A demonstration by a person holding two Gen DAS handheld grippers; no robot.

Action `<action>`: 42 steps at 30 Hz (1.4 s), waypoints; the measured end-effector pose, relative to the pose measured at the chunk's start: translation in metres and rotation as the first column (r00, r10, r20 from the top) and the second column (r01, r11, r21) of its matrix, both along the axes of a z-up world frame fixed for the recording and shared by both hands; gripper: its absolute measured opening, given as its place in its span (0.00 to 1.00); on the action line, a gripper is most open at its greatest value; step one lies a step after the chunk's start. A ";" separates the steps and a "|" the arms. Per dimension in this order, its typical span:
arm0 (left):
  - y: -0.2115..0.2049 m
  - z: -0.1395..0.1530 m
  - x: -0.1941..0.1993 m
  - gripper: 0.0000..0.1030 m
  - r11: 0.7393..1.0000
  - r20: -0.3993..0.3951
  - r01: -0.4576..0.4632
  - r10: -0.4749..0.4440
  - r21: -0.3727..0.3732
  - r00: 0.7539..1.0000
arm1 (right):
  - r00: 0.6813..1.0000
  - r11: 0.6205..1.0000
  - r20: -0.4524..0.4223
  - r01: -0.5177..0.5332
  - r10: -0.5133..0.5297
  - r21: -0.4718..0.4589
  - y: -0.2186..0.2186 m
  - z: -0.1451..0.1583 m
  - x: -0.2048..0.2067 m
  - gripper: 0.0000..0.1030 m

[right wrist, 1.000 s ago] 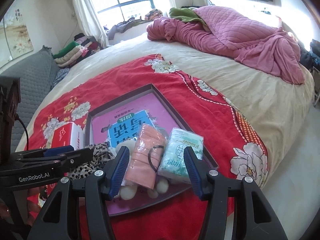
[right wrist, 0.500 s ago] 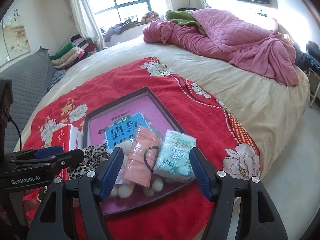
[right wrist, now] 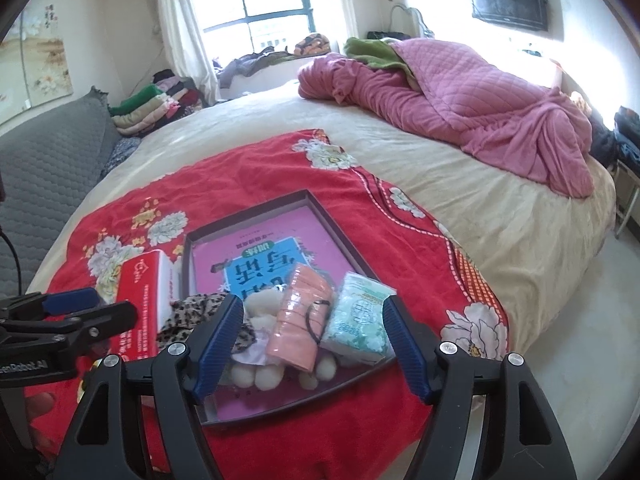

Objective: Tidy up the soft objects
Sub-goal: 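Move both open grippers back to the remaining items, then grasp the yellow snack bag with the left gripper while the right grasps the clear plastic bag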

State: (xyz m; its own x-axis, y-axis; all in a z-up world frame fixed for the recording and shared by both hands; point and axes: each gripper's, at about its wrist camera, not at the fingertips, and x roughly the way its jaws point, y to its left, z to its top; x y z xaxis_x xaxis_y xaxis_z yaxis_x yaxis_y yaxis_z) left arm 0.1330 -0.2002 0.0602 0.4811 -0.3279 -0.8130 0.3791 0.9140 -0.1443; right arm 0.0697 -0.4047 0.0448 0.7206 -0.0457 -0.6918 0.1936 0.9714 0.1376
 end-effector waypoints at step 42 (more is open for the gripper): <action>0.183 -0.132 -0.008 0.80 0.977 -0.269 -0.173 0.201 0.125 0.942 | 0.839 0.788 -0.168 -0.544 0.518 -0.288 0.230 -0.015 0.017 0.72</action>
State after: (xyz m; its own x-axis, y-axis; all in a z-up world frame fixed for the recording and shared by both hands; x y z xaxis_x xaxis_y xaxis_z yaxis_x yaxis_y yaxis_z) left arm 0.1255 -0.0170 -0.0718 0.2755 -0.1659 -0.9469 0.1571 0.9795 -0.1259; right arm 0.0869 -0.1744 0.0293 0.6411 0.1067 -0.7600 -0.3685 0.9114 -0.1829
